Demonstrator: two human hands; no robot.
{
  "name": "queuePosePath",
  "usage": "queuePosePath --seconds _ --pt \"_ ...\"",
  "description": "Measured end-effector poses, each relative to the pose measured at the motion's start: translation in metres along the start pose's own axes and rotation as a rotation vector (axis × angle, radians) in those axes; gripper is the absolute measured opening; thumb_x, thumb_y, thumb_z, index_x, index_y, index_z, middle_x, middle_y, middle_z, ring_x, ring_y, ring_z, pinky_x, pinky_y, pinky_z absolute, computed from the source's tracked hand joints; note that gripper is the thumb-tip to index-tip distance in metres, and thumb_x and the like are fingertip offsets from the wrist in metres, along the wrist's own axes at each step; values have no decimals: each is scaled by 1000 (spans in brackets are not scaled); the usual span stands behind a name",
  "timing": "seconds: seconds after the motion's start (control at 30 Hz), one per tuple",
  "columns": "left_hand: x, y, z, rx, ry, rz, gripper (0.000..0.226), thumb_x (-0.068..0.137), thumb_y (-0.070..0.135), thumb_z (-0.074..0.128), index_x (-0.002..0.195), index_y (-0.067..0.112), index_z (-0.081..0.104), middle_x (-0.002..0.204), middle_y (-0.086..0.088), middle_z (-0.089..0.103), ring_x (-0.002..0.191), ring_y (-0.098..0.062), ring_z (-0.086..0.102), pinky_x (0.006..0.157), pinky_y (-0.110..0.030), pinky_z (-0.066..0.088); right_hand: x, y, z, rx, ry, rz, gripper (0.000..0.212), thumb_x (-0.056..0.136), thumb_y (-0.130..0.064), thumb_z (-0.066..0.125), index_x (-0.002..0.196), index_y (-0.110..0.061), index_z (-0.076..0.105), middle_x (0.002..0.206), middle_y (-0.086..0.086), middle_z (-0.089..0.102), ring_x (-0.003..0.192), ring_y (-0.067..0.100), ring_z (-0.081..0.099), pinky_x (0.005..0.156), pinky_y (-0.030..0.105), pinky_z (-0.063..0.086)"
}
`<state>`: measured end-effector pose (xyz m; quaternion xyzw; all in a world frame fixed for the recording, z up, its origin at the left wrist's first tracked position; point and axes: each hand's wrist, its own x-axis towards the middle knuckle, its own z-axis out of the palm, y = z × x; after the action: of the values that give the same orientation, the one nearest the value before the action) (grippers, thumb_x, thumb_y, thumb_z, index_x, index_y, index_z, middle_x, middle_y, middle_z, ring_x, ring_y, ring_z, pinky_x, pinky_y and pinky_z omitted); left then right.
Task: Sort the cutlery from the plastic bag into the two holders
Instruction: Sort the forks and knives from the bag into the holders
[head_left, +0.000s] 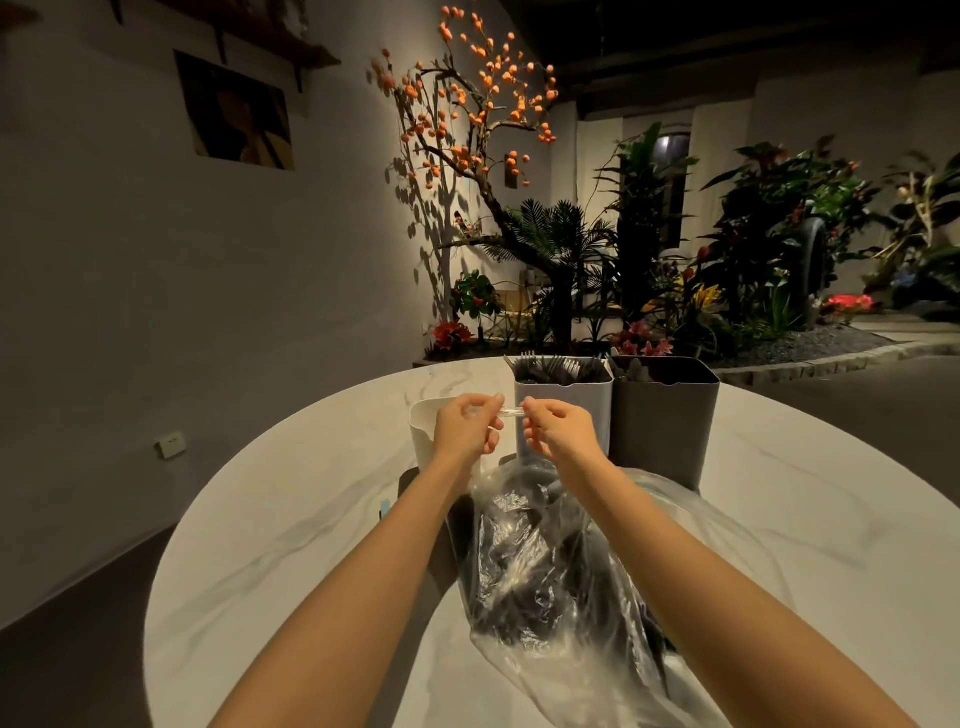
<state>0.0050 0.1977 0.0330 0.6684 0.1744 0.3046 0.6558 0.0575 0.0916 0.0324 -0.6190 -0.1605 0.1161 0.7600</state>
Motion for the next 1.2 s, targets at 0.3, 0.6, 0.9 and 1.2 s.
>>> queuePosePath --seconds 0.3,0.6,0.9,1.2 --pt "24 9 -32 453 303 237 7 99 21 50 97 15 52 97 -7 63 83 -18 58 66 -24 43 0 2 -1 -39 -7 91 22 100 -11 45 109 0 62 72 7 59 56 13 49 47 18 38" --pt "43 -1 -46 1274 169 244 21 100 19 46 119 13 44 113 -11 60 102 -27 53 87 -38 36 6 10 4 -134 -88 147 30 101 -10 37 108 -3 65 70 5 58 55 12 48 44 16 37" --pt "51 -2 -47 1288 88 222 33 98 40 48 124 23 56 121 -4 62 119 -24 46 96 -41 26 6 13 1 -169 -140 193 29 101 -10 38 108 -2 64 67 4 57 54 11 46 42 14 38" --pt "20 -3 -18 796 4 393 23 101 32 45 94 16 59 85 1 63 82 -20 60 80 -36 46 -2 -1 -2 -169 -122 97 28 102 -12 36 104 -6 63 69 4 59 54 13 49 47 20 39"
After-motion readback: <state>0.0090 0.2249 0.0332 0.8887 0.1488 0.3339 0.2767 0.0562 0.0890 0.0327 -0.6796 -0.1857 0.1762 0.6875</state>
